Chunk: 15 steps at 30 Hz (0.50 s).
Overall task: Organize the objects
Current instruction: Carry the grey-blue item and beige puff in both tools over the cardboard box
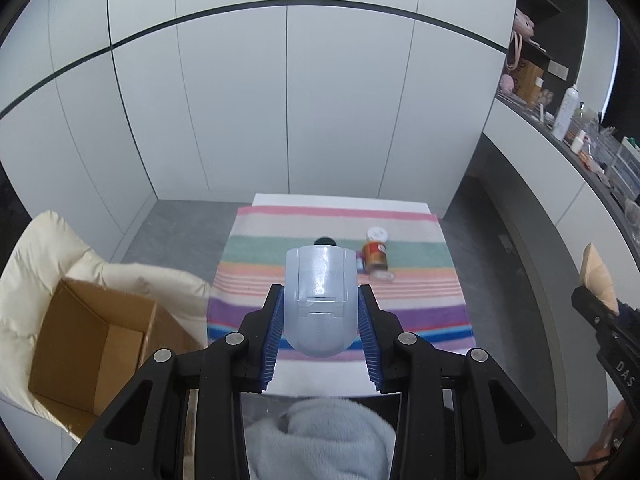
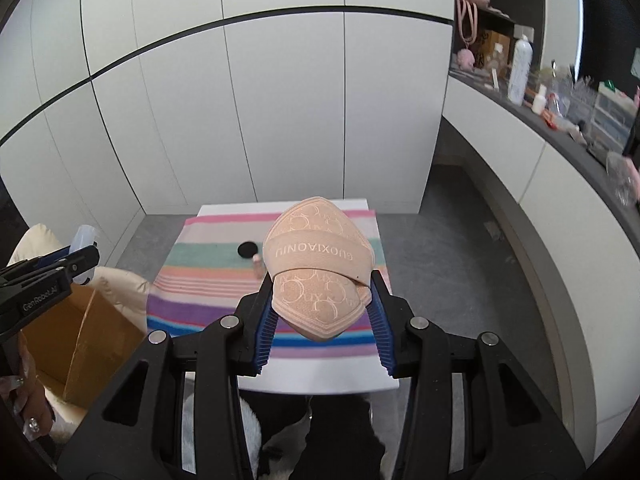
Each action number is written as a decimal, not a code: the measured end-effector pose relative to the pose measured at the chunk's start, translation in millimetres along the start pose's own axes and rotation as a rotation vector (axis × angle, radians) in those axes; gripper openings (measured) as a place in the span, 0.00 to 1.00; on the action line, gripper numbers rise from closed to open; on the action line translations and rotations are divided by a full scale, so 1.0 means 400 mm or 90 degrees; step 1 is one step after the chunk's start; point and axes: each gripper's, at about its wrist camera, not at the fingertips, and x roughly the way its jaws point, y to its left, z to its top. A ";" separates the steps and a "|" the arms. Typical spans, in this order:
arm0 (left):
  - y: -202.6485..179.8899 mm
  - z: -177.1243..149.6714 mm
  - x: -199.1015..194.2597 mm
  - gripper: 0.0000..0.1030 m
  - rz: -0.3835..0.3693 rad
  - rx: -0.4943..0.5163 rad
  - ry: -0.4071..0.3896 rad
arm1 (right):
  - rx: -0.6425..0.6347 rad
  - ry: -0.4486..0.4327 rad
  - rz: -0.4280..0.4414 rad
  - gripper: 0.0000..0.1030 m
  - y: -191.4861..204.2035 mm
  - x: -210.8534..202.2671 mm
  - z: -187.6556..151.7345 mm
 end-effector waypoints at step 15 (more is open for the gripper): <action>0.019 -0.166 -0.055 0.35 -0.008 0.039 0.034 | 0.029 0.095 -0.015 0.42 -0.045 -0.062 -0.189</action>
